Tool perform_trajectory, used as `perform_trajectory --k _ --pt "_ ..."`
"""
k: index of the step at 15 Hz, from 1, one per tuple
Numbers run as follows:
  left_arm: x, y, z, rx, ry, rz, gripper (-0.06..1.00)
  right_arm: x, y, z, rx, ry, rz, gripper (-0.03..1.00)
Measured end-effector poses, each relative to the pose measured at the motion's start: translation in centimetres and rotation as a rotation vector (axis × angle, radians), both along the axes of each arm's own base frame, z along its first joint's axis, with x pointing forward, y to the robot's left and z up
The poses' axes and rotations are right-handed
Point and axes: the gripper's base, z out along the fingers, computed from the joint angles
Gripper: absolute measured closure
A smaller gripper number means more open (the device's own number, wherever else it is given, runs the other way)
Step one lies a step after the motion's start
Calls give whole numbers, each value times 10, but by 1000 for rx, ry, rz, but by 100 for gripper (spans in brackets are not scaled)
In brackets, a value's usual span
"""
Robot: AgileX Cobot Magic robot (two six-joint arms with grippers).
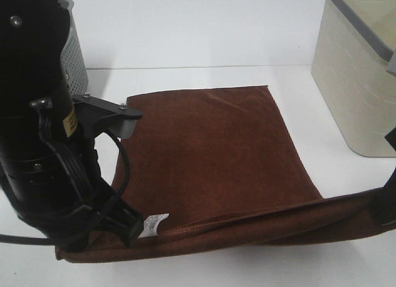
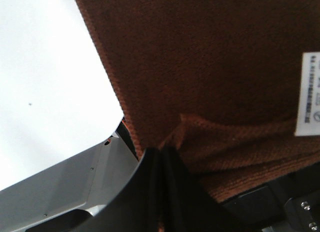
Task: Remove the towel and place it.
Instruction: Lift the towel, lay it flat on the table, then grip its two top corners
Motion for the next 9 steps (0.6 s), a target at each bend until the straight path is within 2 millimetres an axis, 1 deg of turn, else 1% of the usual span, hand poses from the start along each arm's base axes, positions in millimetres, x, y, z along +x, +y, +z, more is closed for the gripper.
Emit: perform_trajectory --k 1,2,3,4,5,6,7,9 --pt "-2 1 -1 6 17 3 92 0 0 0 -4 -3 2 79" --pt "-3 0 -1 3 27 7 84 0 -1 0 -6 -4 2 68" --pt "-3 0 -1 1 31 9 69 0 -1 0 -7 -4 0 53" --pt "-4 0 -1 0 37 10 51 0 -1 0 -9 -1 -5 40" --pt "-4 0 -1 -1 39 9 32 0 -1 0 -10 2 -12 32" --pt "-4 0 -1 0 39 8 20 0 -1 0 -12 3 -14 27" --pt "-4 0 -1 0 40 8 14 0 -1 0 -13 3 -13 26" --pt "-4 0 -1 1 39 6 13 0 -1 0 -13 3 -22 24"
